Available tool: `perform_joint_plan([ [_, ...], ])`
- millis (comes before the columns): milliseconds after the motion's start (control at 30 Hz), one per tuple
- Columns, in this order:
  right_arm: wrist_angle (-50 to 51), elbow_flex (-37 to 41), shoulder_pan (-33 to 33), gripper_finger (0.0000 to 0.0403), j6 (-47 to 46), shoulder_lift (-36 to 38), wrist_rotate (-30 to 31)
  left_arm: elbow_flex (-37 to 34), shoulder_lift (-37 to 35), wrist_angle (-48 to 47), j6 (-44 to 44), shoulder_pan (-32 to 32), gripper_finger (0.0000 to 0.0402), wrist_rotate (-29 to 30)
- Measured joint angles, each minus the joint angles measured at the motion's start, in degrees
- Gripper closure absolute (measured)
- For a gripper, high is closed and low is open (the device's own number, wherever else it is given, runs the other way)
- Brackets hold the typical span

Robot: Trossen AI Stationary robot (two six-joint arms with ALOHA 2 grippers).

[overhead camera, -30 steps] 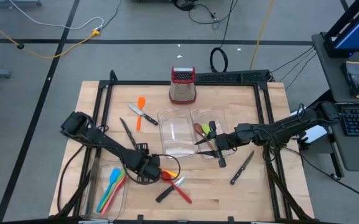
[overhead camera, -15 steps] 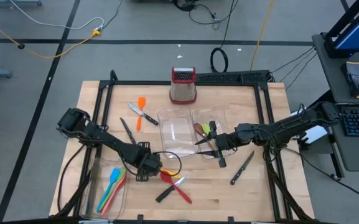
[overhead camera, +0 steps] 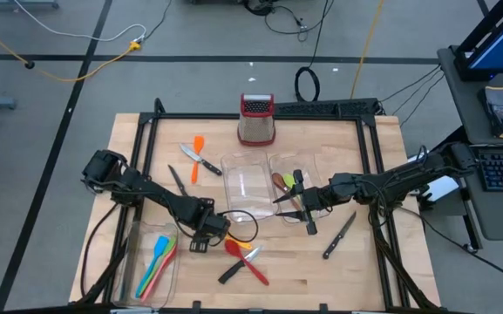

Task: Pick & Place Kitchen Items
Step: Put the yellow spatula into the left transparent bin

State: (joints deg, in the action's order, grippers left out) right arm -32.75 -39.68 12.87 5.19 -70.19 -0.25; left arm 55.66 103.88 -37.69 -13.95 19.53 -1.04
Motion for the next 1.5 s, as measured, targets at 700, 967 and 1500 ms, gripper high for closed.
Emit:
perform_joint_plan([
  [700, -0.52, 0.0, -0.01, 0.0248, 0.02, 0.0, 0.15, -0.65, -4.84, -1.06, -7.83, 4.49, 0.0349, 2.71],
  [967, -1.38, 0.0, -0.01, 0.0248, 0.03, 0.0, 0.17, -0.61, -10.22, -2.66, -10.62, 4.79, 0.0352, 2.93],
  [1500, -1.73, 0.0, -0.01, 0.0248, 0.19, 0.0, 0.19, 3.21, -13.57, -4.31, -16.81, 6.68, 0.0352, -7.95],
])
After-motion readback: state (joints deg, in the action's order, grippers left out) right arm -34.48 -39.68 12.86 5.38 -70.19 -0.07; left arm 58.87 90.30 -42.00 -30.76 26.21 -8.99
